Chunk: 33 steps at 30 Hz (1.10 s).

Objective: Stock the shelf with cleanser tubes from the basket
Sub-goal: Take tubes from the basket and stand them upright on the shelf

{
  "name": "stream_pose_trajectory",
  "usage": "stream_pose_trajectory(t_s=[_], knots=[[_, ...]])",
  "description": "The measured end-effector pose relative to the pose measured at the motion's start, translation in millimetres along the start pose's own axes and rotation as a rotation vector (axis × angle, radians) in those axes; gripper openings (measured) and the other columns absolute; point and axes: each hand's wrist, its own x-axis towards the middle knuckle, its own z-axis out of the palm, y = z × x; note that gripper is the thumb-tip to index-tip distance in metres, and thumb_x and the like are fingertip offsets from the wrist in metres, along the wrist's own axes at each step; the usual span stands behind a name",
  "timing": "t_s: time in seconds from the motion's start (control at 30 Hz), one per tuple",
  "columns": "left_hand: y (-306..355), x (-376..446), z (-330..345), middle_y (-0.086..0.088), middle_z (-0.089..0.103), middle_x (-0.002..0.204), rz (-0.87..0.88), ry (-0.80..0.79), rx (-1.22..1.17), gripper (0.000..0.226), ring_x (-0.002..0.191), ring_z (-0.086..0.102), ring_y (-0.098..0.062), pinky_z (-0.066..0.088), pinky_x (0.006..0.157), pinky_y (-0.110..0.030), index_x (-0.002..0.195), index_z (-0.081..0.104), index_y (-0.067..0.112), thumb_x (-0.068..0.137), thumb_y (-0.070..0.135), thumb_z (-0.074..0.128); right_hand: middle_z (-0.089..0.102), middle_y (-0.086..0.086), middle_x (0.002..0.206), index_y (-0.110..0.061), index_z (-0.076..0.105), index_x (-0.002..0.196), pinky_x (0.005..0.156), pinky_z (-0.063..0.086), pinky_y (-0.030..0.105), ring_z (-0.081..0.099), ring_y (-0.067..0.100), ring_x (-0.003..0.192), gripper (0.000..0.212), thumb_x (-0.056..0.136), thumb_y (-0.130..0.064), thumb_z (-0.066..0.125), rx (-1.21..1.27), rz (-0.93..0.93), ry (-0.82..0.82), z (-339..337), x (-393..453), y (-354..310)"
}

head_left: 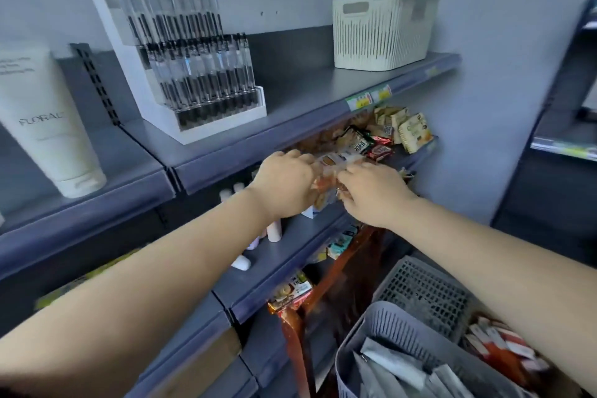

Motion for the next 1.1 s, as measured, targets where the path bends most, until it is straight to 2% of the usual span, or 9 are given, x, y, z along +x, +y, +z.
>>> stream_pose_trajectory(t_s=[0.13,0.23,0.33,0.47,0.6,0.8,0.9,1.0,1.1], knots=[[45,21,32,-0.004,0.052,0.128,0.069,-0.078,-0.044,0.043,0.119,0.046,-0.028,0.039,0.094,-0.036,0.129,0.049,0.017,0.091,0.035,0.045,0.054,0.005,0.116,-0.013,0.048,0.117,0.081,0.044,0.037,0.052,0.027,0.112,0.030,0.092,-0.029,0.046,0.030,0.047,-0.126,37,-37,33],[75,32,59,-0.005,0.050,0.132,0.114,-0.137,-0.108,0.043,0.121,0.046,-0.028,0.040,0.093,-0.037,0.131,0.047,0.015,0.092,0.033,0.045,0.053,0.006,0.116,-0.013,0.048,0.117,0.084,0.045,0.037,0.052,0.028,0.113,0.031,0.091,-0.030,0.047,0.034,0.091,-0.213,65,-62,53],[101,42,89,-0.005,0.053,0.125,0.178,-0.180,-0.157,0.037,0.119,0.046,-0.028,0.040,0.090,-0.036,0.122,0.051,0.015,0.090,0.033,0.047,0.054,0.005,0.116,-0.013,0.049,0.117,0.084,0.045,0.037,0.053,0.027,0.113,0.033,0.089,-0.031,0.049,0.060,0.128,-0.291,93,-84,66],[128,51,132,-0.005,0.055,0.121,0.252,-0.255,-0.215,0.039,0.117,0.048,-0.028,0.040,0.091,-0.037,0.122,0.053,0.016,0.089,0.035,0.049,0.053,0.006,0.124,-0.013,0.048,0.122,0.080,0.044,0.035,0.053,0.027,0.113,0.036,0.090,-0.031,0.049,0.135,0.218,-0.395,129,-110,77],[153,57,175,-0.004,0.056,0.114,0.306,-0.331,-0.253,0.031,0.111,0.051,-0.027,0.040,0.081,-0.035,0.113,0.055,0.016,0.088,0.033,0.049,0.057,0.007,0.123,-0.014,0.051,0.120,0.082,0.049,0.038,0.055,0.028,0.110,0.034,0.090,-0.029,0.048,0.265,0.370,-0.494,170,-134,85],[193,56,243,-0.004,0.057,0.115,0.384,-0.559,-0.359,0.033,0.107,0.054,-0.027,0.046,0.078,-0.037,0.119,0.055,0.017,0.089,0.032,0.050,0.056,0.007,0.123,-0.016,0.051,0.122,0.075,0.044,0.032,0.055,0.027,0.109,0.037,0.089,-0.031,0.053,0.454,0.607,-0.681,228,-179,91],[209,50,283,-0.003,0.057,0.117,0.376,-0.682,-0.406,0.032,0.107,0.055,-0.026,0.048,0.077,-0.036,0.118,0.056,0.018,0.089,0.032,0.052,0.054,0.005,0.128,-0.019,0.049,0.126,0.085,0.048,0.034,0.054,0.027,0.113,0.039,0.089,-0.030,0.053,0.538,0.737,-0.739,260,-202,88],[222,42,324,-0.001,0.054,0.127,0.342,-0.810,-0.471,0.038,0.114,0.053,-0.024,0.050,0.086,-0.041,0.126,0.052,0.022,0.089,0.032,0.054,0.051,0.004,0.132,-0.019,0.048,0.128,0.090,0.045,0.033,0.051,0.025,0.118,0.041,0.089,-0.031,0.055,0.586,0.788,-0.812,295,-224,83],[234,35,362,-0.002,0.056,0.124,0.287,-0.891,-0.499,0.032,0.112,0.055,-0.025,0.049,0.086,-0.038,0.120,0.054,0.022,0.089,0.028,0.053,0.053,0.004,0.132,-0.018,0.048,0.129,0.095,0.045,0.034,0.052,0.024,0.118,0.044,0.088,-0.030,0.057,0.641,0.851,-0.858,332,-244,77]])
